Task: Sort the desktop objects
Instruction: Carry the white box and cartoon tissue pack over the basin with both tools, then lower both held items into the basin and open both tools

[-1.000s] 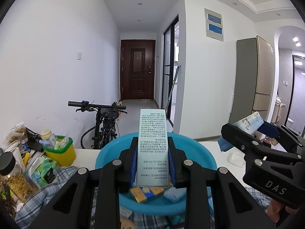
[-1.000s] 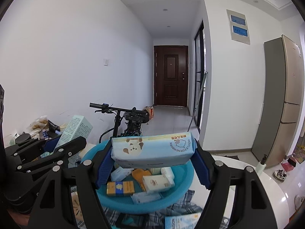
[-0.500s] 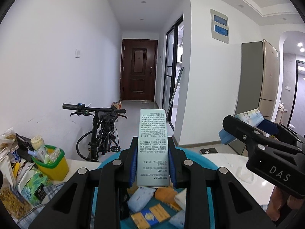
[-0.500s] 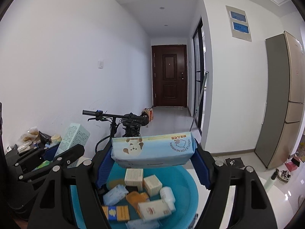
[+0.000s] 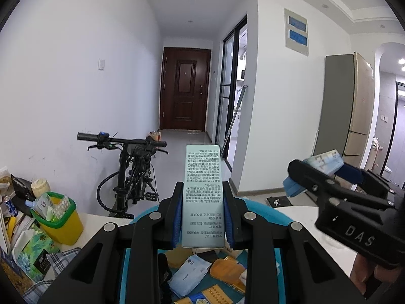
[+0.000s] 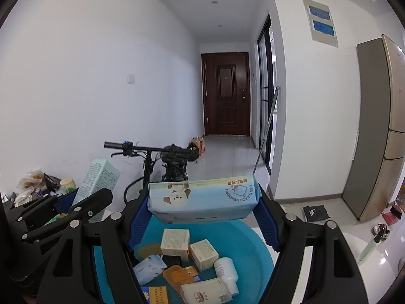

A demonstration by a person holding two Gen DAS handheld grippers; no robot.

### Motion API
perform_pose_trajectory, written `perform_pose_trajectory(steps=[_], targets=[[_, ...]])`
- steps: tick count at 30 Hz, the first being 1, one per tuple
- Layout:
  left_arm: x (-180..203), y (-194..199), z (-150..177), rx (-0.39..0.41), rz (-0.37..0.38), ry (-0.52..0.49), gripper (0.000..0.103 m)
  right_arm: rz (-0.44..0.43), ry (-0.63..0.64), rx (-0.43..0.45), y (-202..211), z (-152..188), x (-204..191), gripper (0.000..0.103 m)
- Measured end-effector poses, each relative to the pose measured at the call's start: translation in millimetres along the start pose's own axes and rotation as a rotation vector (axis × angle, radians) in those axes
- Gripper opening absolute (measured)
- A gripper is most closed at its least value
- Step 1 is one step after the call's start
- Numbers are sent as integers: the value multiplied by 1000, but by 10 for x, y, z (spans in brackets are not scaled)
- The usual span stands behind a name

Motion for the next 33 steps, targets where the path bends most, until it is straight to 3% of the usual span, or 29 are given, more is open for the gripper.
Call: perform_pose_trajectory(steps=[7,11,24,33], targets=[[2,-86,32,-31,-5,-3,29,-8,-9,-16,-34,-4,43,73],[24,-211,86,-102,-40,-21,29,-24,-3,-55,-112,16,22,73],[-188,-924,506,-445,-59,42,29,-107,-31,-327,-722,395,66,73],[-168,-1046,654,-515,-72,28,29,-141,-58,-491,-1013,691,112,73]])
Point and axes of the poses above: each gripper's, at about its wrist camera, not at the fingertips, and y roughly against the way its jaws point, x to its right, z to its underside, the point moved 1 cm from there along -y, roughly the way its jaws point, and after that the axes turned 6 degrees about y, right-handed, at the moved point
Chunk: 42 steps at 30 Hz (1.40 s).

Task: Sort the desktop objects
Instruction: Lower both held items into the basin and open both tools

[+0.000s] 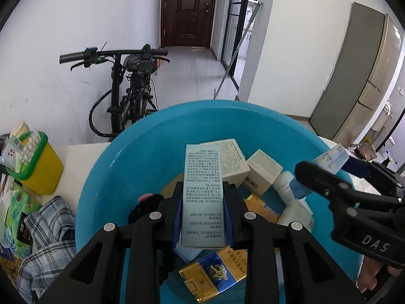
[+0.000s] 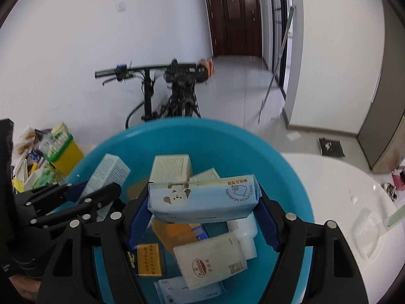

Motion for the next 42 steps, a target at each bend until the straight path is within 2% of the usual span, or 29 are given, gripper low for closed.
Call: perform_pose_trajectory(steps=[4,19,20,21,22,24,29,36,42], targets=[[-69,-60,-28,-20,1,15,29,-2,4,-22,-32,20,8,73],[-44,-31,-50,-6,2,27,29,8,20,3,14,-30,-14,73],[-45,-34,-58,-9,-1,28,31,8,19,3,14,-30,-12,73],[-43,-37,-64,-9,-9,29,42,8,19,3,17,-26,-8,73],[-44,-32,-70,-4,-14,31,62,8,19,4,19,-26,-4,73],[-49,5,-84,15,-10,33,71,7,20,5,21,-29,-2,73],[-60,90,-96,38,-7,36,71,9,19,9,24,-33,9,73],[-69,58,-95,28,-33,38,71,9,21,-1,-4,-27,5,73],[-77,79,-91,41,-49,36,71,-8,-17,-16,-45,-19,69,76]])
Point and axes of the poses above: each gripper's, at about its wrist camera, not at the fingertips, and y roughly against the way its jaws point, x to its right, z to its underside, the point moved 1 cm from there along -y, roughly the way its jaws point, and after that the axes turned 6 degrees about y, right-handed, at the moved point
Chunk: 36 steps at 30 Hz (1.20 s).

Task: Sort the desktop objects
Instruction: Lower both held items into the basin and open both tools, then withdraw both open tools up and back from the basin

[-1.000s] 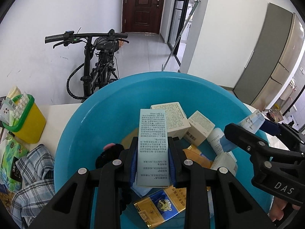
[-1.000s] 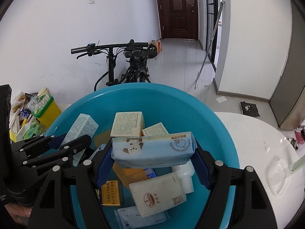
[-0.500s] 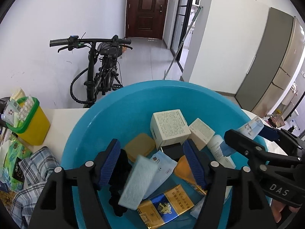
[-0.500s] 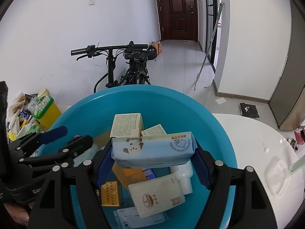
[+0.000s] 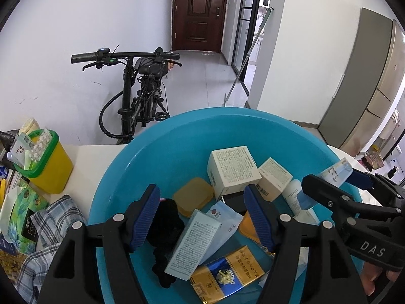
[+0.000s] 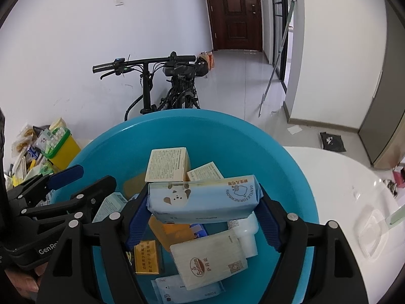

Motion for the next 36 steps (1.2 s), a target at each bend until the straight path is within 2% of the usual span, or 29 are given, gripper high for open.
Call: perform_pose_trajectory(steps=[9,23,27,30,33,36], targets=[[-3,16,-3,2,-3,1,71,28,1,34,107,-12,24,76],[-17,56,-24,13,-2,10,71,27,-6,27,66,-25,19,76],[-20,86,-31,28,2,13,72,24,-9,36,74,-26,21,81],[9,180,-39,87,-20,-6,72,16,-19,68,123,-40,31,88],[78,333,-44,179,-48,-58,86,32,-32,117,217,-52,54,100],[93,489,-52,264,-30,-71,87,66,-29,168,329,-70,73,103]])
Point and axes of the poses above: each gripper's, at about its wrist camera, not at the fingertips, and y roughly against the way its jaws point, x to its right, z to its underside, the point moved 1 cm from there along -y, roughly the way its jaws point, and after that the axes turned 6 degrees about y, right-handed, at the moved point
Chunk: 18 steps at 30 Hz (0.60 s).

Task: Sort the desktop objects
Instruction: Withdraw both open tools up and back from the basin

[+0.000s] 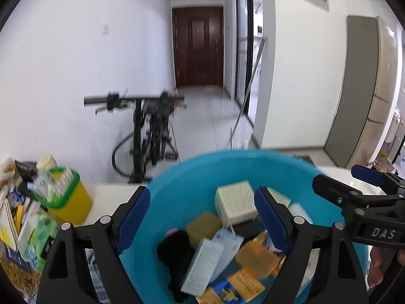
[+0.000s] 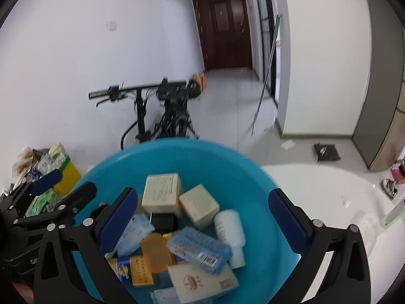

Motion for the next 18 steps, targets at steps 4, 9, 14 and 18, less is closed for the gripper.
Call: perform_pose_trajectory(steps=[4,9,14,18], targets=[[-42,81,-49,39,13,18,91,35,12,42,111,-46,37,103],[-93,80,-88,39,-13,31,98,38,16,75,190,-91,72,103],[-80,149,-97,73,-8,20,103,48,33,121,252,-122,56,103],[-64,237,-113,105,-5,18,103,33,37,144,294,-143,48,103]])
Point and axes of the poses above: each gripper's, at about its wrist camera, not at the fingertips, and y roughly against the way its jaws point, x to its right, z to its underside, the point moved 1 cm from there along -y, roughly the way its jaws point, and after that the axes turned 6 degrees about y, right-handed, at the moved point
